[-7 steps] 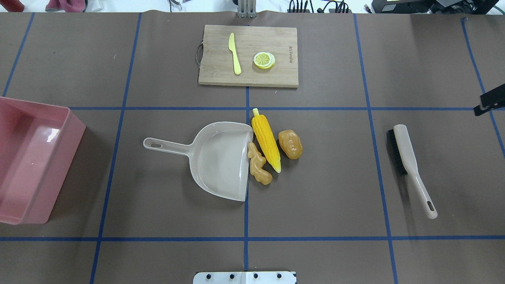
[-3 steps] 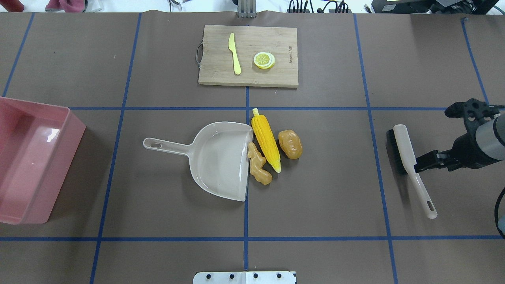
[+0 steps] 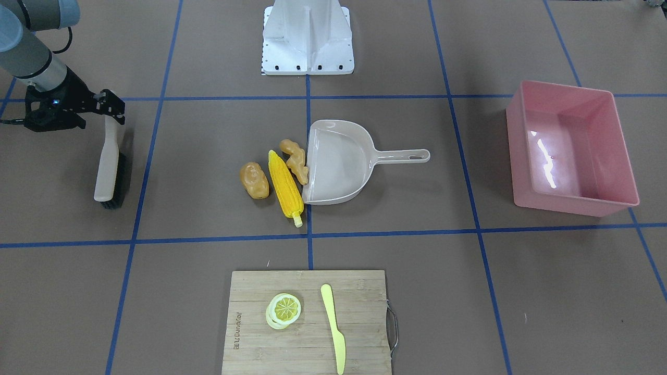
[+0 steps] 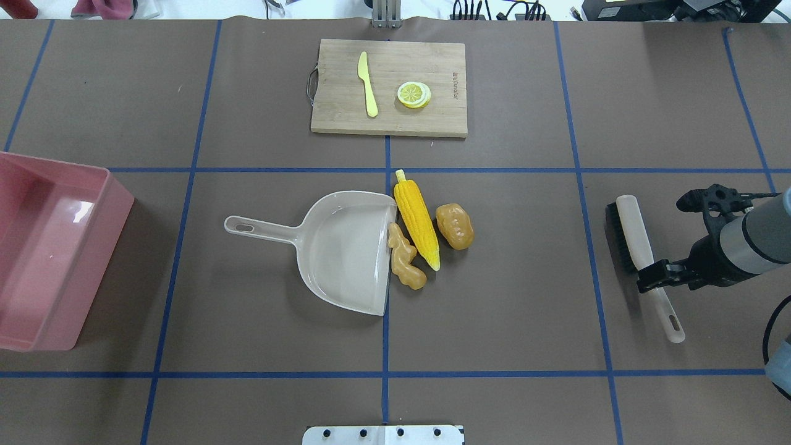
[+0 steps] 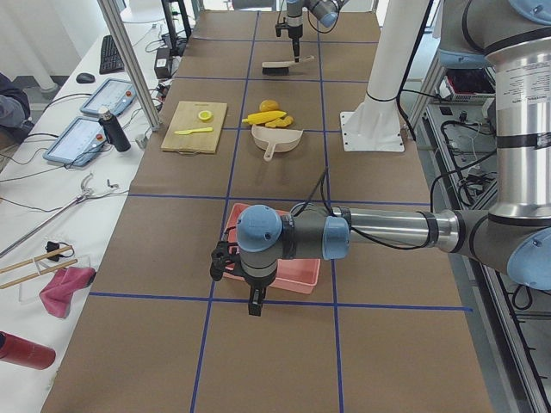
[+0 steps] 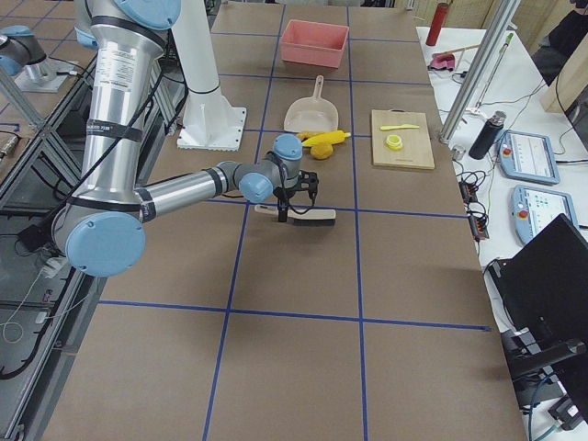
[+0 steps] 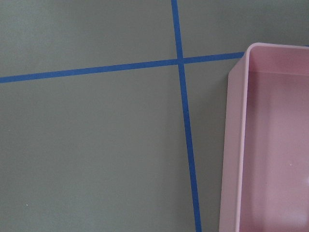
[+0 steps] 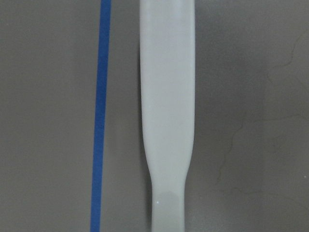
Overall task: Sweep and dump trash into bin
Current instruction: 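Reach the right gripper to the white brush handle and grasp it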
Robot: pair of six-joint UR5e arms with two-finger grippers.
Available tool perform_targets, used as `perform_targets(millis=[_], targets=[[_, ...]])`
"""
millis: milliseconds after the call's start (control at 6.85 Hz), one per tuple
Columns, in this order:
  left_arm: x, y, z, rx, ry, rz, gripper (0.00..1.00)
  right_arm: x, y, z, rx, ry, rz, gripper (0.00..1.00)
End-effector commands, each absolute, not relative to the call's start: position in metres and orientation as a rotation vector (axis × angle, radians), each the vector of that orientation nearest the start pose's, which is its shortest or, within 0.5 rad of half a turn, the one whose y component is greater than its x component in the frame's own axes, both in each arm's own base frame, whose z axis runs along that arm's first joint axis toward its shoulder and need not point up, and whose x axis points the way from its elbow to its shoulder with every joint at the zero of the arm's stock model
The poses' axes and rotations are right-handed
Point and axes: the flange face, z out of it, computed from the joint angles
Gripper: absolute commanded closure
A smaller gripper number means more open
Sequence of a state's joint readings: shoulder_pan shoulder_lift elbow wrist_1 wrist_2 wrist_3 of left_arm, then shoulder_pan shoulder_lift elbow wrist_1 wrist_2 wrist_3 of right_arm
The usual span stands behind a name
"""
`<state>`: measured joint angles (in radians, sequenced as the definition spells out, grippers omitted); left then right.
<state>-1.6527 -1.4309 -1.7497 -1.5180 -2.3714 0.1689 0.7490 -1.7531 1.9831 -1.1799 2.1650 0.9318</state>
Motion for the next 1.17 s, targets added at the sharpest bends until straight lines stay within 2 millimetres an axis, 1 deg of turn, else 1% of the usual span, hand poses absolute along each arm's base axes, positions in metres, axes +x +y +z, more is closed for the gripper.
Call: perform_targets(millis=[0,146,292,438,584,730,876,1022], targets=[[-0.096,-0.428,0.646,0.064,0.802,0.058,0.01,-0.274,-0.348,0.514,-0.088,-0.808,-0.089,0.0],[-0.096,-0.433,0.64,0.045,0.801,-0.012,0.01,-0.278,-0.346,0.513,-0.1,-0.81,-0.088,0.0],[-0.095,-0.434,0.64,0.037,0.802,-0.029,0.01,-0.283,-0.342,0.513,-0.114,-0.811,-0.099,0.0],[-0.087,-0.436,0.636,0.035,0.802,-0.008,0.01,-0.288,-0.337,0.512,-0.131,-0.81,-0.091,0.02],[-0.054,-0.458,0.612,0.062,0.803,0.085,0.01,-0.289,-0.335,0.511,-0.141,-0.809,-0.091,0.26],[-0.009,-0.466,0.577,0.123,0.797,0.221,0.01,-0.289,-0.334,0.509,-0.147,-0.811,-0.092,0.52],[0.025,-0.482,0.537,0.205,0.805,0.33,0.01,-0.287,-0.333,0.509,-0.15,-0.814,-0.091,0.65],[0.059,-0.5,0.49,0.275,0.818,0.426,0.01,-0.284,-0.332,0.507,-0.149,-0.816,-0.092,0.71]])
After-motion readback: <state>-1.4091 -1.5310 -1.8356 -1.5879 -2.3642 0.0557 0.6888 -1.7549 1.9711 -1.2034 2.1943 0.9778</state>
